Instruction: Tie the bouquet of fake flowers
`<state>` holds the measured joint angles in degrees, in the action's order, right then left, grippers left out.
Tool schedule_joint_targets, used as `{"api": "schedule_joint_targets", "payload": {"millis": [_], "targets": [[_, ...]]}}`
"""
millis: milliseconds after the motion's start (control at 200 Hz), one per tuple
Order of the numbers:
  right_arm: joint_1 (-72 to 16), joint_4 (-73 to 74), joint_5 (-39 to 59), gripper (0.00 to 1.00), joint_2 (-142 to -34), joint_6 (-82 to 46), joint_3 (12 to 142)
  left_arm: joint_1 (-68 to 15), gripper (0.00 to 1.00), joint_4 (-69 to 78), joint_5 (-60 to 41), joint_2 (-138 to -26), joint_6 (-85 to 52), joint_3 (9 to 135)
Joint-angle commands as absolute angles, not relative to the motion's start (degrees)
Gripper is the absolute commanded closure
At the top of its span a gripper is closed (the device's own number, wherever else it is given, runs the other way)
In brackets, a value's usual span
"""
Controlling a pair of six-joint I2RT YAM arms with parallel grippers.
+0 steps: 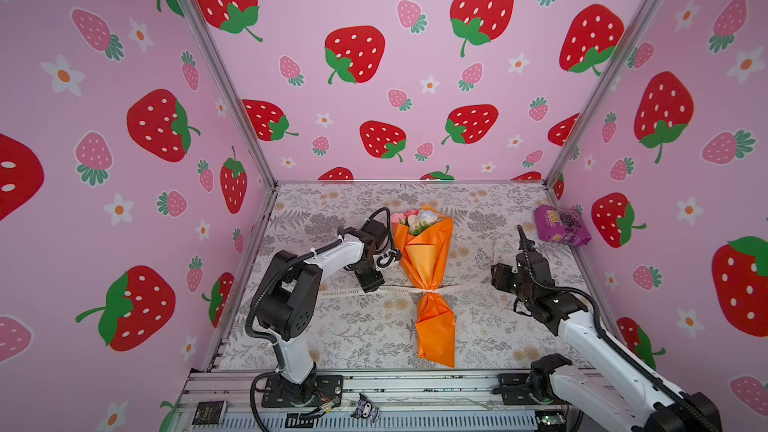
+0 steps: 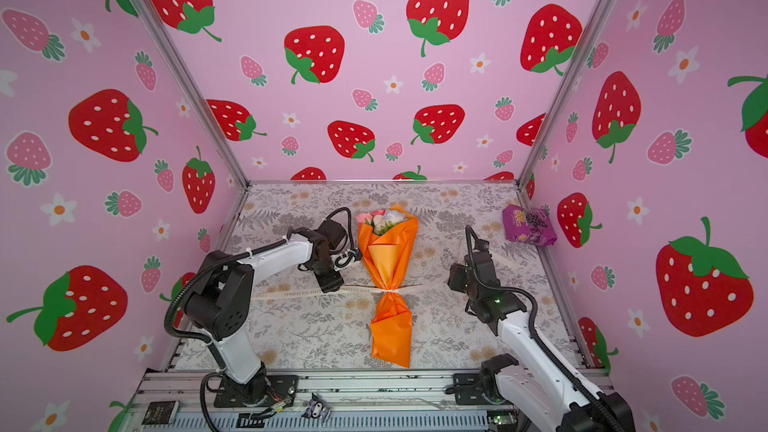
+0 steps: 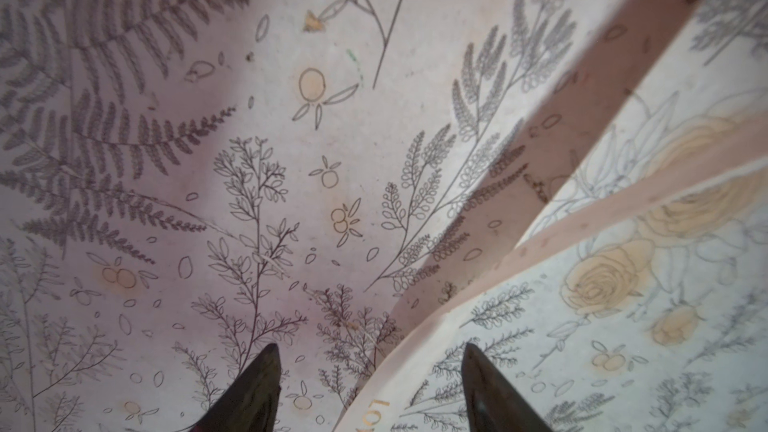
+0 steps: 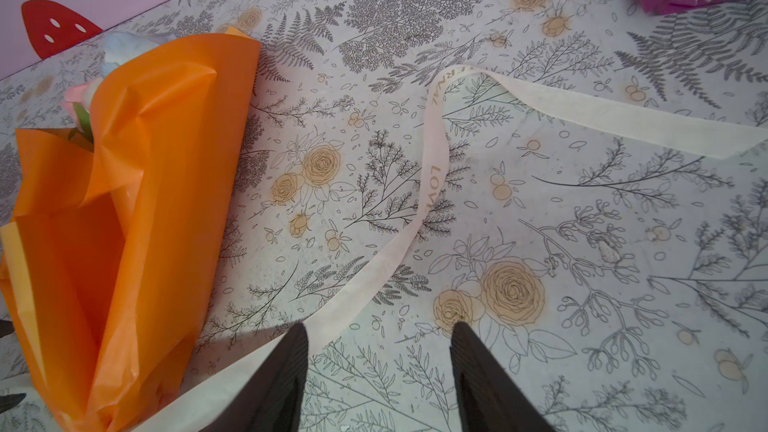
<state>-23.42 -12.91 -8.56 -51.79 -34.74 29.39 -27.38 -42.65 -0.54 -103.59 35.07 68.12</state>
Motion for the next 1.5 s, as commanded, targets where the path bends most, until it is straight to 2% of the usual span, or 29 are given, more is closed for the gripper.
{"api": "schedule_joint_targets", "payload": {"millis": [0, 300, 490, 715, 770, 870, 931, 996, 1076, 1121, 1221, 1231, 1261, 1496], "targets": [[-22.8, -12.4, -10.1, 0.42, -51.9, -34.9, 28.6, -27.4, 0.32, -45.1, -0.1, -104.9, 38.3, 68.6], [-22.3, -12.8, -9.9, 0.42, -51.2, -35.3, 28.0, -27.6, 0.36, -45.4, -1.3, -106.2, 37.5, 67.6], [-22.1, -13.0, -9.9, 0.42, -50.5, -35.4, 27.7, -28.4, 0.47, -45.1, -0.1, -108.1, 37.3, 66.6], [-22.1, -13.8, -10.1, 0.42, -49.9, -35.4, 27.3, -30.3, 0.5, -42.3, 2.6, -108.5, 36.1, 63.8], [-22.0, -13.7, -10.2, 0.42, -49.7, -35.5, 27.2, -30.5, 0.54, -42.0, 3.1, -108.3, 35.9, 63.1], [-21.9, -13.8, -10.4, 0.42, -49.1, -35.5, 27.0, -30.6, 0.68, -42.0, 3.8, -108.2, 35.6, 62.6], [-21.9, -13.6, -10.4, 0.42, -49.0, -35.5, 26.8, -31.0, 0.69, -41.9, 4.1, -108.2, 35.4, 62.5], [-21.8, -13.7, -10.3, 0.42, -49.1, -35.4, 27.0, -31.3, 0.8, -42.0, 4.0, -107.9, 35.4, 62.6], [-21.8, -14.0, -10.2, 0.42, -49.0, -35.2, 27.3, -31.4, 0.85, -42.3, 4.1, -107.4, 35.2, 62.4], [-21.8, -14.0, -10.2, 0.42, -48.9, -35.3, 27.2, -31.5, 0.91, -42.2, 4.2, -106.8, 35.2, 62.5], [-21.8, -13.9, -10.1, 0.42, -48.6, -35.6, 27.2, -32.1, 0.93, -42.2, 3.8, -104.3, 34.2, 62.6], [-21.8, -13.8, -10.0, 0.42, -48.6, -35.6, 27.1, -32.1, 0.97, -42.2, 3.6, -104.0, 34.1, 62.7], [-21.7, -13.9, -9.7, 0.42, -48.6, -35.7, 27.1, -32.0, 1.0, -42.4, 3.2, -103.1, 33.4, 63.0], [-21.8, -7.2, 2.4, 0.43, -46.9, -33.2, 26.8, -32.9, 1.0, -46.3, -4.3, -95.9, 26.7, 68.8]]}}
